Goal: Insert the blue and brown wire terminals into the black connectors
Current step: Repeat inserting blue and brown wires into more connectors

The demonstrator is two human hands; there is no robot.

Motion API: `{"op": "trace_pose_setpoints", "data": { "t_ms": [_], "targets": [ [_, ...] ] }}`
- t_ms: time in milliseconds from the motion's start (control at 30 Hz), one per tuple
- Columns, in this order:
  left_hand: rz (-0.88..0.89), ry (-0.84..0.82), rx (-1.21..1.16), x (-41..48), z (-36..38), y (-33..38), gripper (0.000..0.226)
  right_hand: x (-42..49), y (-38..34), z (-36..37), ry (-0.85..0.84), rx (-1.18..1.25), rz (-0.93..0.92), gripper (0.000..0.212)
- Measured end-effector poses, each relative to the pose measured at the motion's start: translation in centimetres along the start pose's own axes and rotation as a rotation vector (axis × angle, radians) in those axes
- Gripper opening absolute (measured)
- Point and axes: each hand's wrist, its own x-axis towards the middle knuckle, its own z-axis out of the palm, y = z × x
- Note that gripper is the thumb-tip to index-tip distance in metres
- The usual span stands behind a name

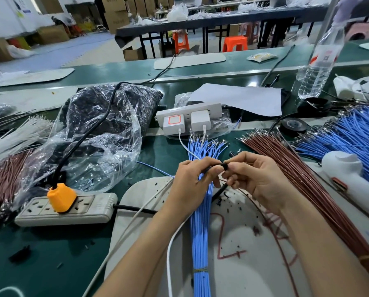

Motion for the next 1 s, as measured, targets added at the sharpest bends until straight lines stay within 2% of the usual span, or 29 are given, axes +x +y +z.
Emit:
{"op": "trace_pose_setpoints", "data": {
  "t_ms": [267, 467, 1000],
  "targets": [
    [-0.010, -0.013, 0.023, 0.06, 0.01, 0.08, 0.024, 0.03, -0.39, -0.20, 0.037, -0.091, 0.001, 0.022],
    [-0.029, -0.022, -0.008, -0.08, -0.18, 0.44, 0.016, -0.11, -0.56, -0.35, 0.042, -0.103, 0.048, 0.017],
    [-0.112, -0.054, -0.113, -0.22, -0.13, 0.34, 0.010, -0.21, -0.07, -0.38, -0.039, -0.044, 0.029, 0.014]
  ]
}}
